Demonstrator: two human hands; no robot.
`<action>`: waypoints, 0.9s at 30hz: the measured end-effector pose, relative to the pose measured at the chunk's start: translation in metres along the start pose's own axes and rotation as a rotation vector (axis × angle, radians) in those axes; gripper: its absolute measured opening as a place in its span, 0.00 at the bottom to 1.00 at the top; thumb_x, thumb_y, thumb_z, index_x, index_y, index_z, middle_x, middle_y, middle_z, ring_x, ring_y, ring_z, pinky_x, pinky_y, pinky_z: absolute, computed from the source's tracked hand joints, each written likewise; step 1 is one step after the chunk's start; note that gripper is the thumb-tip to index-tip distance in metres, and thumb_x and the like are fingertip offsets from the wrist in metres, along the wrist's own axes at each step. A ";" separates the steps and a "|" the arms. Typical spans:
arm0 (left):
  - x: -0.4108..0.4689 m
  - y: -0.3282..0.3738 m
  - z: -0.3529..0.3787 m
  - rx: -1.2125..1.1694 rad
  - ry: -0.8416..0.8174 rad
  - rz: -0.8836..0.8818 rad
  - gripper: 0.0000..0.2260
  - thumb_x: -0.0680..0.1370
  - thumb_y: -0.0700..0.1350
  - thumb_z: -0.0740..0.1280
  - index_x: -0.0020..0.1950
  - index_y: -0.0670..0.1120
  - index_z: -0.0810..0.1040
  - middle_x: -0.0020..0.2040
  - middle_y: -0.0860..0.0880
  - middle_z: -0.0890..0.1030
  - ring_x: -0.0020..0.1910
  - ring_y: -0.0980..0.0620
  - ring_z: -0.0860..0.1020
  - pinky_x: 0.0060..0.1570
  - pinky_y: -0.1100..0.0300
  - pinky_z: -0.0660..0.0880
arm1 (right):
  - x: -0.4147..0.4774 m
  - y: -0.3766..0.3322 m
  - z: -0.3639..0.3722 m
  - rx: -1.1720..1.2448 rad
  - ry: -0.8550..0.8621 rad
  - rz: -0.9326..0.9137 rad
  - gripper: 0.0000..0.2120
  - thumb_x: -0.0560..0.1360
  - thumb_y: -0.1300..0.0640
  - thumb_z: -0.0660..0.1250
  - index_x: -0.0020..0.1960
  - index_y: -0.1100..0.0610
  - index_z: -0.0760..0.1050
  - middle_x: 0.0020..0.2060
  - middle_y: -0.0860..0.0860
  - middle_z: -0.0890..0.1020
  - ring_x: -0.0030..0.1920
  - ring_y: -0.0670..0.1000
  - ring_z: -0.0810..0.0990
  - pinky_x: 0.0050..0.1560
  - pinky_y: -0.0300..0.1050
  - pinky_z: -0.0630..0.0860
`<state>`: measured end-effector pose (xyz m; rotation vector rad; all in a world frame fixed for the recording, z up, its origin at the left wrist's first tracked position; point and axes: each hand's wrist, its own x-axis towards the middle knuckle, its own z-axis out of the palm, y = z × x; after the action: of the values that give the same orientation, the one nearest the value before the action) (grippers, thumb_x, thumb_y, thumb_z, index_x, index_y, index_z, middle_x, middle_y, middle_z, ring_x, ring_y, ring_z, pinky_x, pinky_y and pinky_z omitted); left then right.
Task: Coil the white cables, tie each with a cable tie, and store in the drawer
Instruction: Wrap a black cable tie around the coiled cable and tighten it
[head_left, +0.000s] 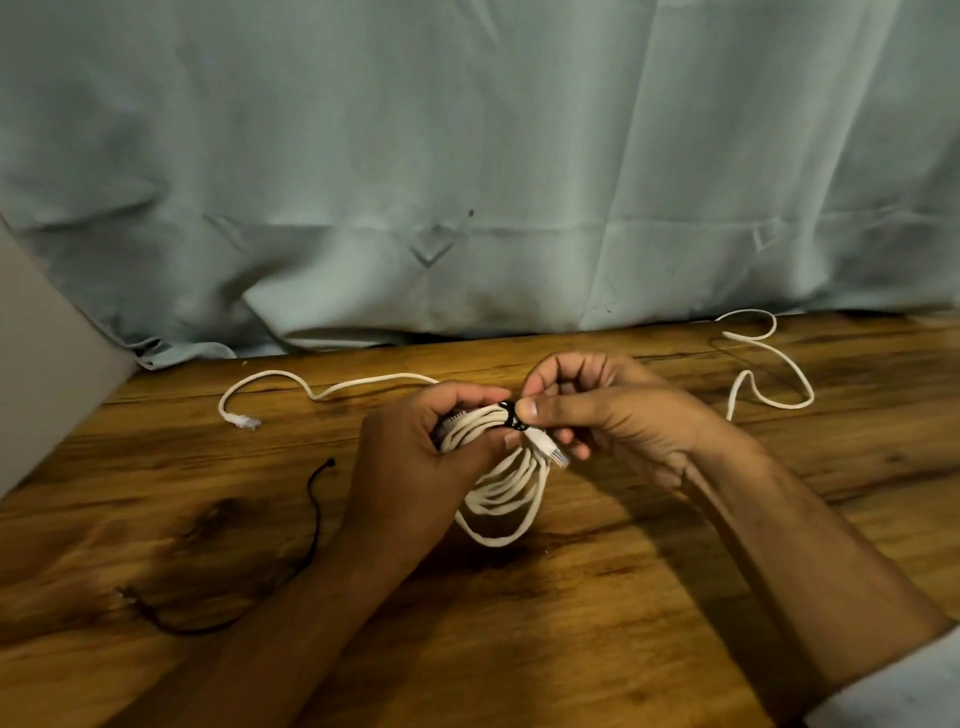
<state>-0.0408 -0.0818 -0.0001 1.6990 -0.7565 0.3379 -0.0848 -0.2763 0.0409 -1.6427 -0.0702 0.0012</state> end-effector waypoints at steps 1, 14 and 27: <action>0.000 0.001 -0.001 -0.007 0.001 0.002 0.14 0.70 0.43 0.80 0.54 0.54 0.86 0.47 0.59 0.87 0.46 0.61 0.85 0.45 0.63 0.82 | 0.001 0.001 0.000 0.003 -0.013 0.003 0.09 0.68 0.60 0.77 0.46 0.59 0.81 0.34 0.52 0.81 0.30 0.47 0.75 0.26 0.36 0.70; 0.000 0.001 -0.008 -0.025 0.016 0.021 0.14 0.71 0.43 0.79 0.55 0.53 0.84 0.47 0.58 0.87 0.45 0.59 0.85 0.43 0.60 0.83 | 0.004 0.020 0.008 0.180 -0.179 0.159 0.18 0.80 0.49 0.70 0.64 0.60 0.82 0.59 0.64 0.84 0.56 0.60 0.83 0.59 0.60 0.80; 0.002 -0.007 -0.009 0.024 0.046 0.010 0.11 0.71 0.45 0.80 0.52 0.49 0.86 0.44 0.56 0.87 0.43 0.58 0.85 0.42 0.56 0.83 | 0.007 0.023 0.029 0.266 0.082 -0.211 0.02 0.76 0.66 0.72 0.49 0.65 0.81 0.39 0.60 0.84 0.38 0.54 0.83 0.43 0.46 0.82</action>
<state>-0.0329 -0.0732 -0.0019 1.7049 -0.7300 0.3928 -0.0779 -0.2490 0.0165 -1.3618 -0.1727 -0.2095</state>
